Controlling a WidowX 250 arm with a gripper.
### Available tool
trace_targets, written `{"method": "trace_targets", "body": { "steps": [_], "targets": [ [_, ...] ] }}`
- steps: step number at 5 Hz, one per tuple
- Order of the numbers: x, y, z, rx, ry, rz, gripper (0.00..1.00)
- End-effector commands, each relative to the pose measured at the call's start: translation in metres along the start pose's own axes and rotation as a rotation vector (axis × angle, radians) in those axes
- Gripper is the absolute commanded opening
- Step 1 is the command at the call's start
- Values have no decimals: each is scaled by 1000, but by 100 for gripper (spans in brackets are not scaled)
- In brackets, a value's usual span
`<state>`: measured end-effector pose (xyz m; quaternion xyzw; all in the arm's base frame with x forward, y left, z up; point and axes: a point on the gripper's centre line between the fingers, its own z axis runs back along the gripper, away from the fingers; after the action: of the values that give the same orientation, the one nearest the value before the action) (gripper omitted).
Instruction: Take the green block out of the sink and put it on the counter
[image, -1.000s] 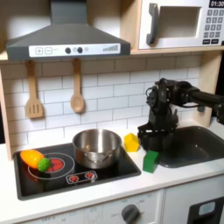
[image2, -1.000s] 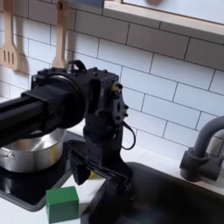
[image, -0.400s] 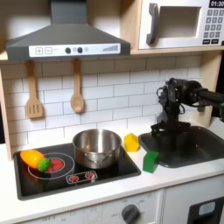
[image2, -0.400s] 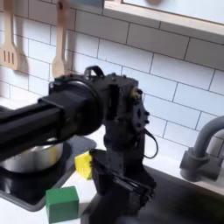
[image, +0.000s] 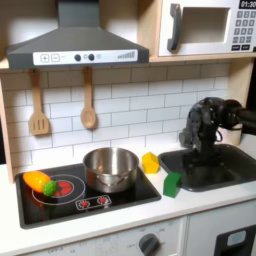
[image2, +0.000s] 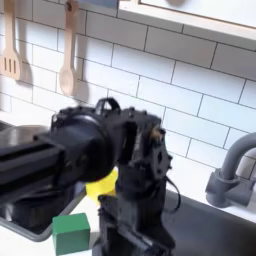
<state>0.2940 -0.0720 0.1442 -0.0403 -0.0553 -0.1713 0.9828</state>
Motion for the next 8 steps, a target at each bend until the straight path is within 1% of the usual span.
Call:
{"method": "trace_targets", "body": {
  "steps": [1,2,3,4,5,6,7,8],
  "targets": [
    [-38,-3,-4,24,49,11,100],
    [-44,-7,4,27,34,16,100],
    [-55,-9,3,44,45,17,100],
    [-67,-4,2,57,63,35,100],
    [-76,-2,0,81,68,35,100],
    [-82,1,2,98,67,57,100],
    [-80,1,7,105,37,71,100],
    [-80,-1,7,103,41,59,100]
  ]
}}
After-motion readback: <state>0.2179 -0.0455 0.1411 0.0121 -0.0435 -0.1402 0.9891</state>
